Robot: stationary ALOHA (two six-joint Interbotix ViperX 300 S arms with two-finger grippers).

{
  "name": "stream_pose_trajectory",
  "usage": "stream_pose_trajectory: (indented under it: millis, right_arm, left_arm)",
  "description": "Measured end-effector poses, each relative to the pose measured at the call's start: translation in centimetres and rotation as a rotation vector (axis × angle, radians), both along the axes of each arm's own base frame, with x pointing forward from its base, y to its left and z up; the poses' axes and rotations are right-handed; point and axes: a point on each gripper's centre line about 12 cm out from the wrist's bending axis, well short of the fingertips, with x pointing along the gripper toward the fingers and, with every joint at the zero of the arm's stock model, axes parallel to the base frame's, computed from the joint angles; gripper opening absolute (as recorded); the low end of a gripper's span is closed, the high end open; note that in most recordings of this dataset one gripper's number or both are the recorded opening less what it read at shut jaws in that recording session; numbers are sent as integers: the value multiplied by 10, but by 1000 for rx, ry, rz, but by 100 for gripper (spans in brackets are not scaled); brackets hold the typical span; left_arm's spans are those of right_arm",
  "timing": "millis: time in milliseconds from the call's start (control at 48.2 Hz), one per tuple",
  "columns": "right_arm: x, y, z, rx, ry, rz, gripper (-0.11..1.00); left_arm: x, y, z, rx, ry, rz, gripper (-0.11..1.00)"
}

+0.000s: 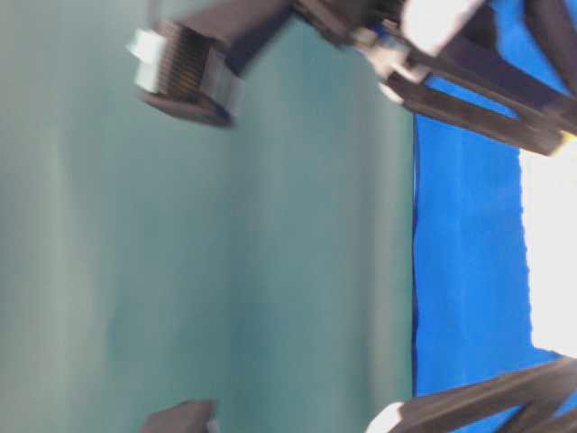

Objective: Fold the yellow towel.

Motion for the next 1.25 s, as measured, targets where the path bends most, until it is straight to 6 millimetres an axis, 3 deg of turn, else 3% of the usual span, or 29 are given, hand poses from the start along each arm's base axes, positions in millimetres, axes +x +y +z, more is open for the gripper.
stream_pose_trajectory:
  millis: [353,602,934,1245]
  right_arm:
    - [-69,-20,53,-35,-157,11,74]
    - [-122,-32,76,-81,-256,27,73]
    - [-175,-45,68,-118,-337,-4,73]
    - [-200,-49,47,-124,-366,-31,73]
  left_arm:
    - [-54,19,52,-26,-142,27,44]
    - [-95,32,69,-33,-274,45,44]
    - [-144,46,73,-17,-414,62,44]
    - [-172,55,58,-16,-465,101,44]
